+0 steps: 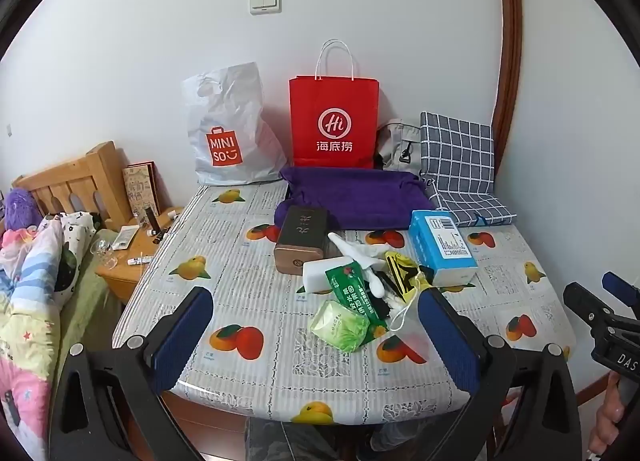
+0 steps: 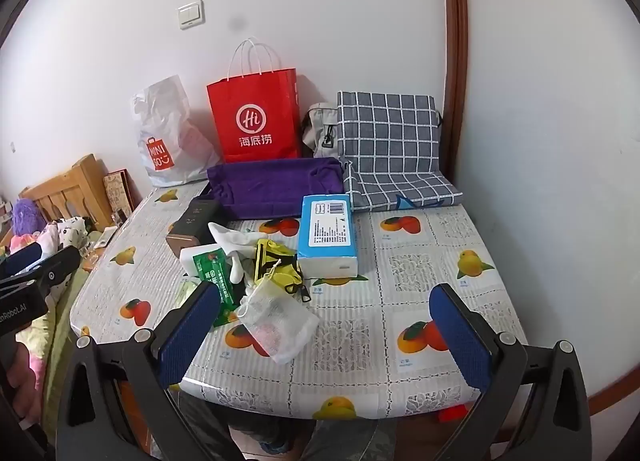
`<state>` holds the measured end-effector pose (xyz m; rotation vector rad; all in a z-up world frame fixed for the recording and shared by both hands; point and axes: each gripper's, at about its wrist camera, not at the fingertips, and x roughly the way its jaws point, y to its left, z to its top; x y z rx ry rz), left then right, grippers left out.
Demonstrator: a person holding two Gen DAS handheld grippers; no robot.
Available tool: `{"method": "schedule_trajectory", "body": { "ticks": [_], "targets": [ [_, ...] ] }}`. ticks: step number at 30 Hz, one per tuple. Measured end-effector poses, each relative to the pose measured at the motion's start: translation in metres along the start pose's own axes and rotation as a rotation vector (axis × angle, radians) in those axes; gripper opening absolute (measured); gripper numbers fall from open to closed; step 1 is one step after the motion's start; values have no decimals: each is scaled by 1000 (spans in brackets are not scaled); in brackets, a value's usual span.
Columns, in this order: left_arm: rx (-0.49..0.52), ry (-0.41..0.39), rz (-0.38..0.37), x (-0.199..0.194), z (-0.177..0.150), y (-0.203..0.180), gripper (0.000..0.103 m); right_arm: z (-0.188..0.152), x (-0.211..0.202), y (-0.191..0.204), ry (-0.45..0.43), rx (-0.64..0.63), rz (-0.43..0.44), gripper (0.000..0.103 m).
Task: Organize soft objects
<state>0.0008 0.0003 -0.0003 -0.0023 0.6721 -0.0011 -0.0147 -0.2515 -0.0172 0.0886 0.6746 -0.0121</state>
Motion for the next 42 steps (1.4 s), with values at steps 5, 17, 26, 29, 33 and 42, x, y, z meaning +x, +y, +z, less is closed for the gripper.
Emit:
{"method": "schedule_trajectory", "body": {
  "ticks": [5, 17, 26, 29, 33, 42],
  "targets": [
    [6, -11, -2, -3, 2, 0, 103, -9, -1, 2, -21, -17, -5, 103],
    [14, -31, -6, -14, 6, 0, 103, 4, -19, 5, -23, -18, 0, 103],
    [9, -31, 2, -20, 9, 1, 103, 3, -23, 7, -32, -24, 3, 103],
    [11, -30, 2, -20, 10, 1, 103, 3, -24, 9, -36, -25, 5, 103],
    [10, -32, 0, -20, 9, 2, 103, 2, -24, 8, -40, -25, 8, 103],
    [10, -33, 1, -20, 8, 1, 103, 2, -25, 9, -43, -28, 8, 103]
  ]
}}
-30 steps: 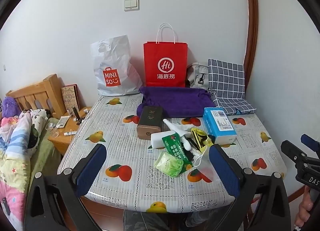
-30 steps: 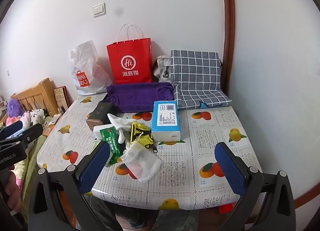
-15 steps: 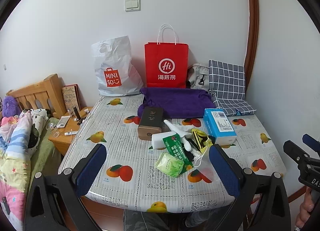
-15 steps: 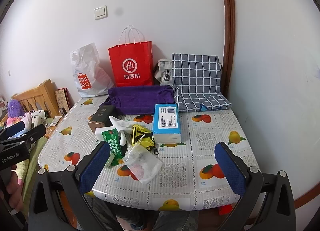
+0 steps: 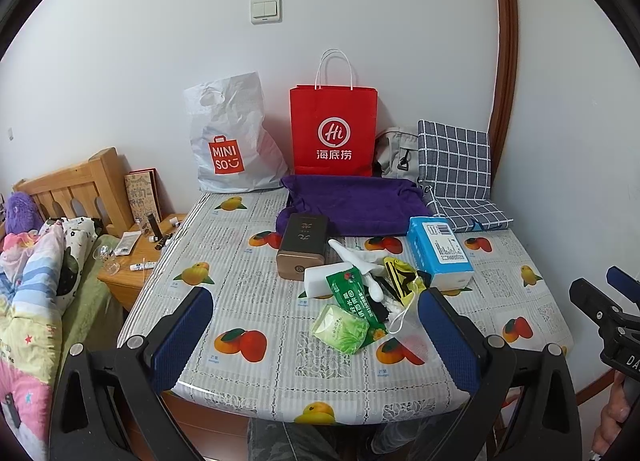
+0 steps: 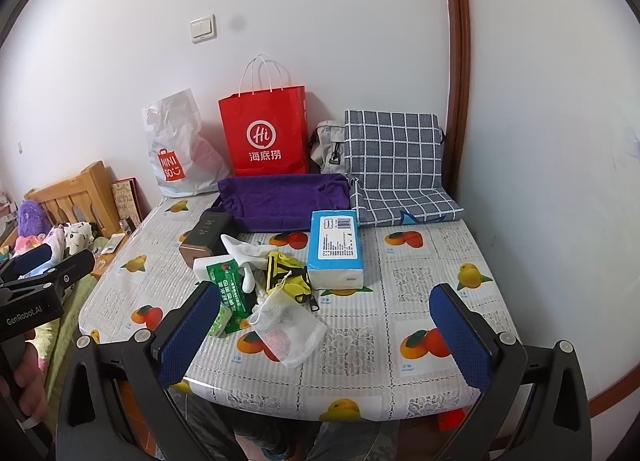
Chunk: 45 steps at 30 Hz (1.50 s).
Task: Organize soft objects
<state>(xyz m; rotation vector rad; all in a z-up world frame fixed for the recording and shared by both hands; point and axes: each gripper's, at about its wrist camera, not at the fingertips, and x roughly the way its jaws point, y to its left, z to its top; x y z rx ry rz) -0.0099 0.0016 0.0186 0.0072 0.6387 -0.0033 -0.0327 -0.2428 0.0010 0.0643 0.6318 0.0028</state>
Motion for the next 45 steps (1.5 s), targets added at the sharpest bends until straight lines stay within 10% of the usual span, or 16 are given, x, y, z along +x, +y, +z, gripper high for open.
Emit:
{"method": "schedule_trajectory", "body": {
  "ticks": [45],
  "targets": [
    [-2, -1, 0, -3, -1, 4, 103, -2, -5, 4, -11, -7, 10, 103]
  ]
}}
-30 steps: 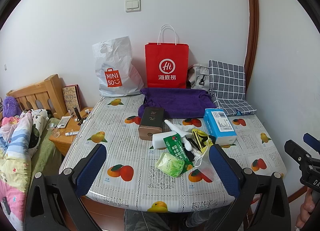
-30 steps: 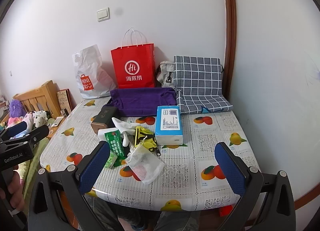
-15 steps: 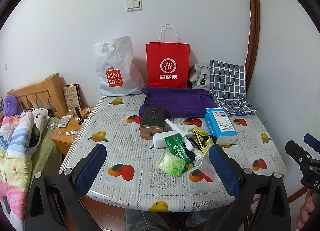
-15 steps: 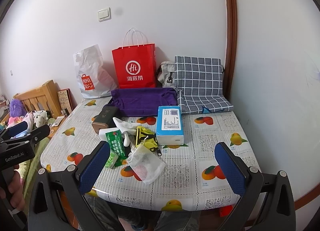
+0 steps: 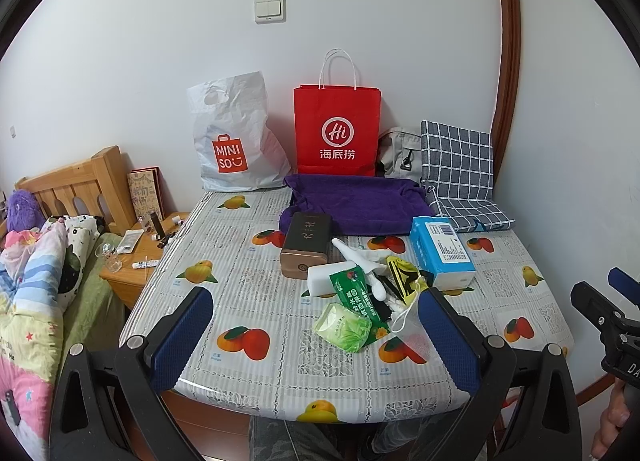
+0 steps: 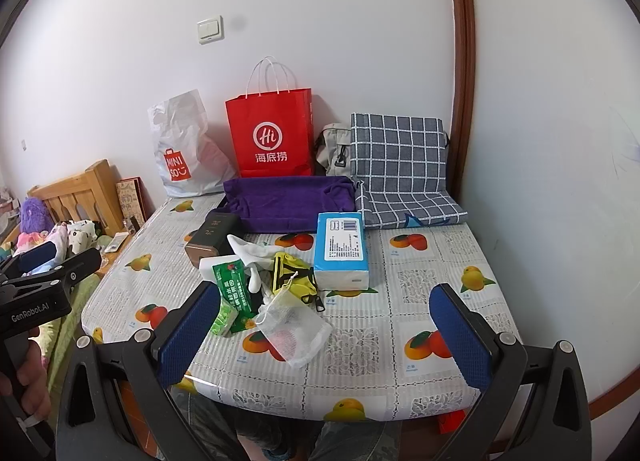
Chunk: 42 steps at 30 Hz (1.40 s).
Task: Organize soft objects
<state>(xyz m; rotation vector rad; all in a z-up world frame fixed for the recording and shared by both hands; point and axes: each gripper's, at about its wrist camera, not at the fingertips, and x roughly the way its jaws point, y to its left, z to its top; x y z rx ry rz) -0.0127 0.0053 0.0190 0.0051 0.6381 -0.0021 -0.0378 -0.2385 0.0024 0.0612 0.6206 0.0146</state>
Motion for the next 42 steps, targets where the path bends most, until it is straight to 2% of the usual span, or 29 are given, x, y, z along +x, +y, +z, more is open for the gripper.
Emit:
{"method": "schedule_trajectory", "body": {
  "ticks": [11, 16, 24, 33, 38, 42],
  "targets": [
    [-2, 5, 2, 0, 0, 0, 103, 0, 0, 0, -2, 0, 1, 103],
    [-3, 42, 9, 22, -4, 5, 103, -1, 6, 4, 8, -1, 19, 103],
    [9, 127, 0, 72, -20, 1, 103, -15, 49, -1, 93, 12, 28, 103],
    [46, 272, -14, 145, -57, 1, 103, -40, 106, -5, 182, 18, 27, 103],
    [89, 302, -32, 170, -71, -6, 103, -57, 143, -7, 250, 10, 22, 103],
    [97, 332, -82, 187, -81, -12, 103, -67, 165, -9, 287, 16, 25, 103]
  ]
}}
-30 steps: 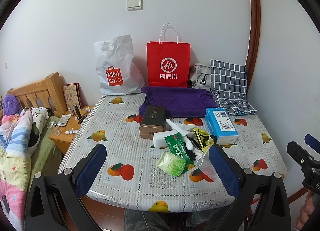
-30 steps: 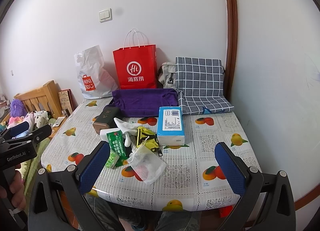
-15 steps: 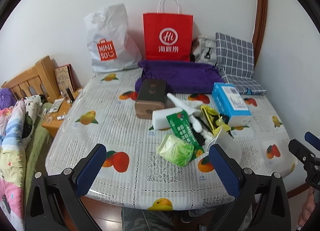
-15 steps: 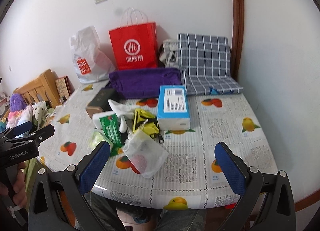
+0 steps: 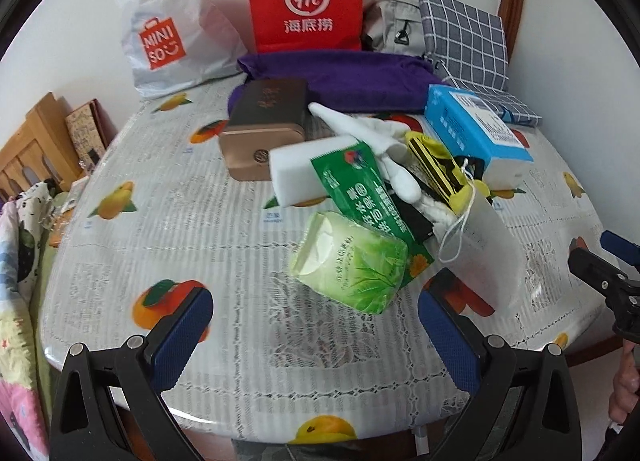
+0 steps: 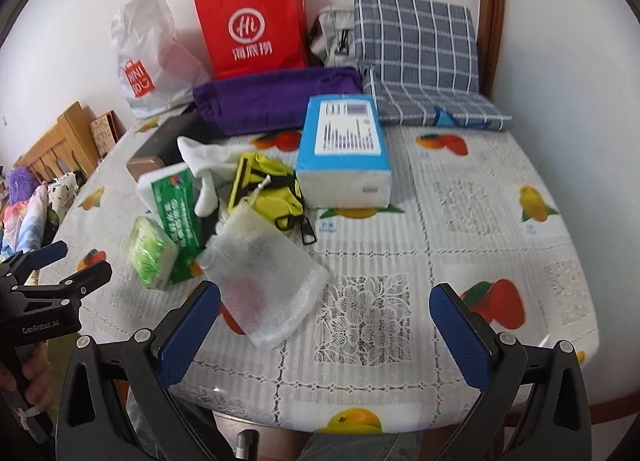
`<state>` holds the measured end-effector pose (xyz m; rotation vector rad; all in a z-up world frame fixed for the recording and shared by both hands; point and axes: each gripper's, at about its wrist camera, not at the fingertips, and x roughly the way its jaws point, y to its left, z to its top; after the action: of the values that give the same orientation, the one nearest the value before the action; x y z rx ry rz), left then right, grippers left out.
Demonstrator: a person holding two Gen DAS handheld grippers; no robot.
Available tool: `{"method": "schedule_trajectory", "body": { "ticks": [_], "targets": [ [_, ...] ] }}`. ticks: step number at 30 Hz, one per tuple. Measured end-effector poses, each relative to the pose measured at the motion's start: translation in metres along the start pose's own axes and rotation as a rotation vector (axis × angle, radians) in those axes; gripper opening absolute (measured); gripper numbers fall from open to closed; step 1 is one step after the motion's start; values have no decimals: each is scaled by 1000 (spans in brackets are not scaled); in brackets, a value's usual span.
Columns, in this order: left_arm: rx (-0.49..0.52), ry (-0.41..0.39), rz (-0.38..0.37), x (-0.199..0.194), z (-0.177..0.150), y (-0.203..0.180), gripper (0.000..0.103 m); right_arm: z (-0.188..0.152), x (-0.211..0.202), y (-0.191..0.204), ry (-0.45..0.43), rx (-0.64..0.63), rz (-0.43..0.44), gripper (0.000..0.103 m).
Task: Organize soft objects
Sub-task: 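Grasp the light green tissue pack with the left tool while the right tool grasps the white mesh bag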
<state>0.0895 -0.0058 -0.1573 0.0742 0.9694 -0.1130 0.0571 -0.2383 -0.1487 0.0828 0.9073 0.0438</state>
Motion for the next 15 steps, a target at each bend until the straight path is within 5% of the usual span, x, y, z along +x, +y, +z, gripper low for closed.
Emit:
{"method": "schedule_trajectory", "body": {
  "ticks": [15],
  "targets": [
    [53, 18, -59, 54, 5, -11, 103, -4, 47, -10, 54, -22, 21, 103]
  ]
}}
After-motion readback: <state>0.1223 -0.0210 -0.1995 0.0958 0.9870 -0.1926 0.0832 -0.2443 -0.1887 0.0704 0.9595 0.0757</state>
